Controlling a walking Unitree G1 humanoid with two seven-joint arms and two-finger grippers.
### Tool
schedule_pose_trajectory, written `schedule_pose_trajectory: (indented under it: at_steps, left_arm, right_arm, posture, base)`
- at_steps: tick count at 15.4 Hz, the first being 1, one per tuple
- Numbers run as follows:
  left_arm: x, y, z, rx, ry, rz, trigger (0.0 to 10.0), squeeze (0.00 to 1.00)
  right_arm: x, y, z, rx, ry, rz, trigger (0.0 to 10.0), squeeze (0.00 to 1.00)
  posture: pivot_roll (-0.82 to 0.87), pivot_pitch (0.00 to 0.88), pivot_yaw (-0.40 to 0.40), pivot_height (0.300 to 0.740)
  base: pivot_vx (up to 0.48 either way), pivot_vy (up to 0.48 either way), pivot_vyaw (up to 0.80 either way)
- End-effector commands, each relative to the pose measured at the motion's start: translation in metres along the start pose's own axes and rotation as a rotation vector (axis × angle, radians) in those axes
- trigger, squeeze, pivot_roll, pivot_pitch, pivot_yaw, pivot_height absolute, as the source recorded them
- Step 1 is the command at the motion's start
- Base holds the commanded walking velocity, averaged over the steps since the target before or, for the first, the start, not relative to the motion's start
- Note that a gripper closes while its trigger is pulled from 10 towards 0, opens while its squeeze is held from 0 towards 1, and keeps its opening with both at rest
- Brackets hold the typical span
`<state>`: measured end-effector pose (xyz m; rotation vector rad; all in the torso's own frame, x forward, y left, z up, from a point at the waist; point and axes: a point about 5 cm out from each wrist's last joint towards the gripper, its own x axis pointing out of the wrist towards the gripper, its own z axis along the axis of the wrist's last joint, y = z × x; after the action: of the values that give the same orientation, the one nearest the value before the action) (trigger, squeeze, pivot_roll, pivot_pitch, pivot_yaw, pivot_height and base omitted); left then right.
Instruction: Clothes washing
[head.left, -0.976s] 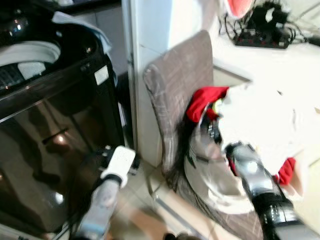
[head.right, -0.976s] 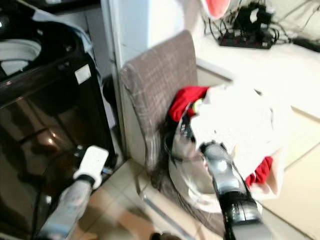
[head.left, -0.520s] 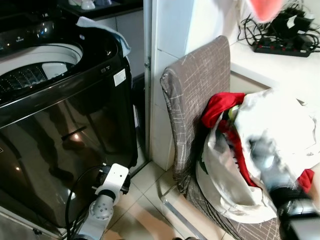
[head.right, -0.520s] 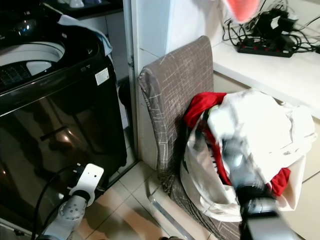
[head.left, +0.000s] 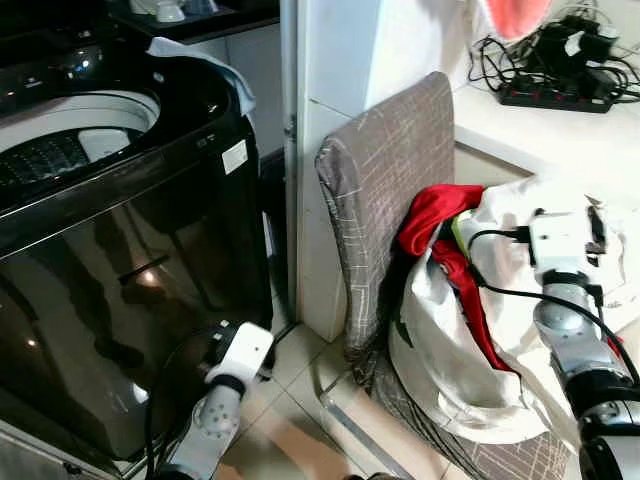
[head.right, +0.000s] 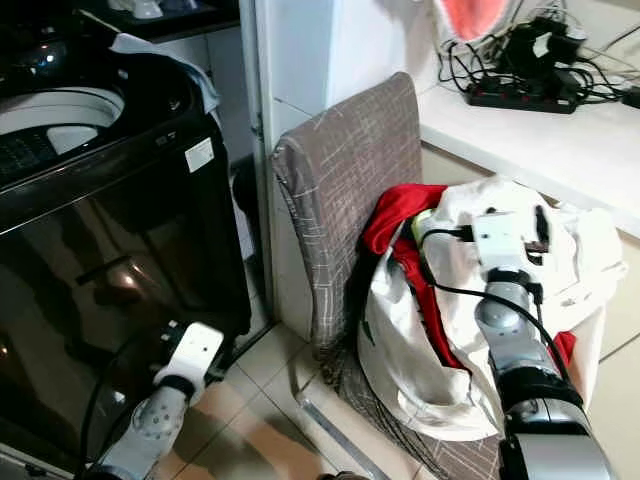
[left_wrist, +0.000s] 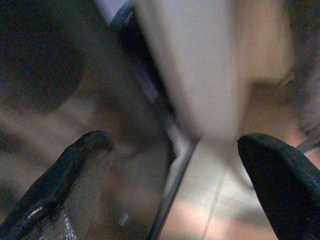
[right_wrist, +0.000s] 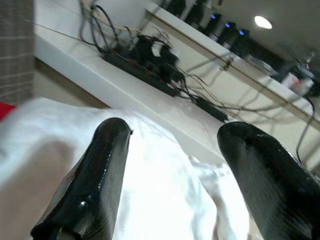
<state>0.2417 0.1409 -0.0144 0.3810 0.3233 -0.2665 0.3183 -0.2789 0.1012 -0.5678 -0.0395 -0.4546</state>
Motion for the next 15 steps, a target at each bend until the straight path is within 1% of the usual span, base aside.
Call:
schedule_pose_trajectory:
  at_steps: [1,2,3,4,5,6,7,8,9,10,11,12,13,14,15]
  left_arm:
    - [-0.001,-0.011,0.028,-0.007,-0.201,-0.165,10.0,0.0]
    - [-0.003,-0.014,0.04,-0.003,-0.268,-0.225,10.0,0.0]
    - [-0.006,-0.014,0.072,0.02,-0.408,-0.355,10.0,0.0]
    - [-0.006,-0.012,0.08,0.02,-0.432,-0.375,10.0,0.0]
    - [-0.006,-0.007,0.101,0.045,-0.5,-0.428,10.0,0.0]
    - [-0.005,-0.005,0.111,0.06,-0.529,-0.447,10.0,0.0]
    - [-0.003,-0.003,0.12,0.056,-0.556,-0.463,10.0,0.0]
    - [-0.003,-0.002,0.125,0.054,-0.575,-0.474,10.0,0.0]
    - [-0.004,0.0,0.141,0.021,-0.625,-0.479,10.0,0.0]
    - [-0.006,0.001,0.151,-0.007,-0.649,-0.482,10.0,0.0]
    - [-0.007,0.002,0.153,-0.014,-0.655,-0.482,10.0,0.0]
    - [-0.009,0.004,0.161,-0.021,-0.678,-0.47,10.0,0.0]
    - [-0.012,0.006,0.166,-0.014,-0.687,-0.47,10.0,0.0]
    - [-0.013,0.006,0.166,-0.015,-0.685,-0.471,10.0,0.0]
    - [-0.015,0.005,0.164,-0.011,-0.676,-0.47,10.0,0.0]
  right_arm:
    - [-0.003,-0.005,-0.01,0.028,0.054,-0.027,10.0,1.0]
    - [-0.004,-0.005,-0.012,0.045,0.074,-0.027,10.0,1.0]
    - [-0.006,-0.003,-0.018,0.089,0.12,-0.017,10.0,1.0]
    - [-0.007,-0.002,-0.019,0.1,0.128,-0.013,10.0,1.0]
    - [-0.007,0.004,-0.021,0.168,0.171,0.015,10.0,1.0]
    - [-0.007,0.008,-0.023,0.221,0.211,0.039,10.0,1.0]
    - [-0.007,0.015,-0.027,0.337,0.281,0.078,10.0,1.0]
    - [-0.007,0.019,-0.027,0.391,0.308,0.107,10.0,1.0]
    - [-0.008,0.028,-0.03,0.588,0.408,0.158,10.0,1.0]
    - [-0.009,0.036,-0.03,0.715,0.463,0.204,10.0,1.0]
    - [-0.009,0.038,-0.03,0.756,0.472,0.216,10.0,1.0]
    - [-0.009,0.041,-0.028,0.771,0.479,0.248,10.0,1.0]
    - [-0.009,0.044,-0.027,0.717,0.48,0.284,10.0,1.0]
    - [-0.01,0.048,-0.026,0.725,0.485,0.295,10.0,0.0]
    - [-0.013,0.052,-0.028,0.728,0.508,0.307,10.0,0.0]
  posture:
    - [-0.04,0.012,-0.016,0.732]
    - [-0.04,0.013,-0.019,0.732]
    - [-0.04,0.015,-0.021,0.732]
    - [-0.04,0.015,-0.018,0.732]
    - [-0.04,0.013,-0.013,0.732]
    - [-0.04,0.013,-0.013,0.732]
    - [-0.05,0.011,-0.004,0.732]
    - [-0.05,0.011,-0.004,0.732]
    - [-0.05,0.009,0.005,0.732]
    - [-0.05,0.009,0.005,0.732]
    - [-0.05,0.009,0.005,0.732]
    - [-0.05,0.016,0.007,0.732]
    - [-0.04,0.021,0.008,0.732]
    - [-0.03,0.028,0.009,0.732]
    - [-0.03,0.032,0.01,0.732]
  base:
    - [0.0,0.0,0.0]
    - [0.0,0.0,0.0]
    - [0.0,0.0,0.0]
    - [0.0,0.0,0.0]
    - [0.0,0.0,0.0]
    - [0.0,0.0,0.0]
    - [0.0,0.0,0.0]
    - [0.0,0.0,0.0]
    - [0.0,0.0,0.0]
    - [0.0,0.0,0.0]
    - [0.0,0.0,0.0]
    - [0.0,0.0,0.0]
    - [0.0,0.0,0.0]
    - [0.0,0.0,0.0]
    - [0.0,0.0,0.0]
